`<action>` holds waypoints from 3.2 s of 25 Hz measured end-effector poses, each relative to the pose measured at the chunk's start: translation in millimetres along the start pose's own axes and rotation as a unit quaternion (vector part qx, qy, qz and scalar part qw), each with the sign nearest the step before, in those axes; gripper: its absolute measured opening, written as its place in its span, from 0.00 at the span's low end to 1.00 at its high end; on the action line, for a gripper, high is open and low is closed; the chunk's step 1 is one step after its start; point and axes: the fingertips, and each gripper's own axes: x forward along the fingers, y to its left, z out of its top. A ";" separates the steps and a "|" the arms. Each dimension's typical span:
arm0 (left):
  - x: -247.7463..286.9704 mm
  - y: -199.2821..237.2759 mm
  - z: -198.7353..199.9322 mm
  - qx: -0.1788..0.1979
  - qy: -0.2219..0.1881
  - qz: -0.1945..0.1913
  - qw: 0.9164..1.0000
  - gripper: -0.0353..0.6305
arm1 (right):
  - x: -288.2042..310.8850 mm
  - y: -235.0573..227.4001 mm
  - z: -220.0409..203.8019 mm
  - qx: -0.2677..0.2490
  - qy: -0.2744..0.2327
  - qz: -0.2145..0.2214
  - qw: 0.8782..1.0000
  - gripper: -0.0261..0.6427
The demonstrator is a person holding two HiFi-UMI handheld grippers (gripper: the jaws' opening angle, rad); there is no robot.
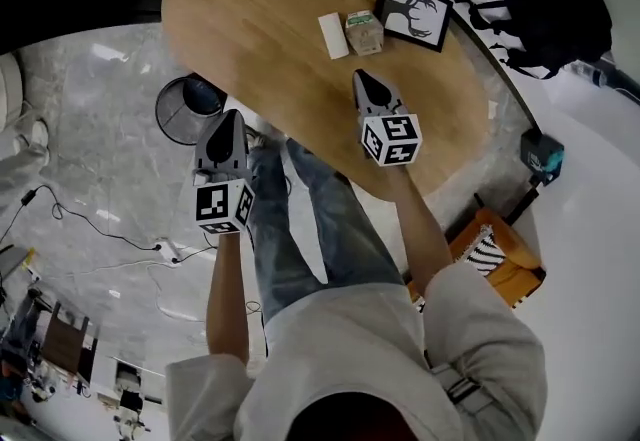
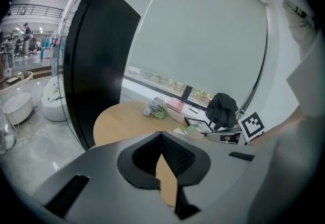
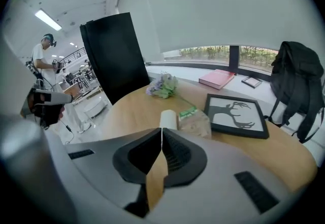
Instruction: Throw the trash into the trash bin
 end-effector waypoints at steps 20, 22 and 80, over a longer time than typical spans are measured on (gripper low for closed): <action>25.2 -6.2 -4.2 0.014 0.036 -0.006 0.999 0.08 | 60.7 -57.9 -32.9 -0.215 0.080 -0.113 0.967 0.52; 24.1 -2.5 -4.4 0.013 0.037 -0.003 0.999 0.08 | 62.0 -60.1 -31.1 -0.224 0.080 -0.127 0.963 0.52; -221.7 181.5 -111.6 -0.177 -0.080 0.227 0.954 0.08 | 105.6 384.8 -85.8 -0.248 0.133 0.281 0.918 0.17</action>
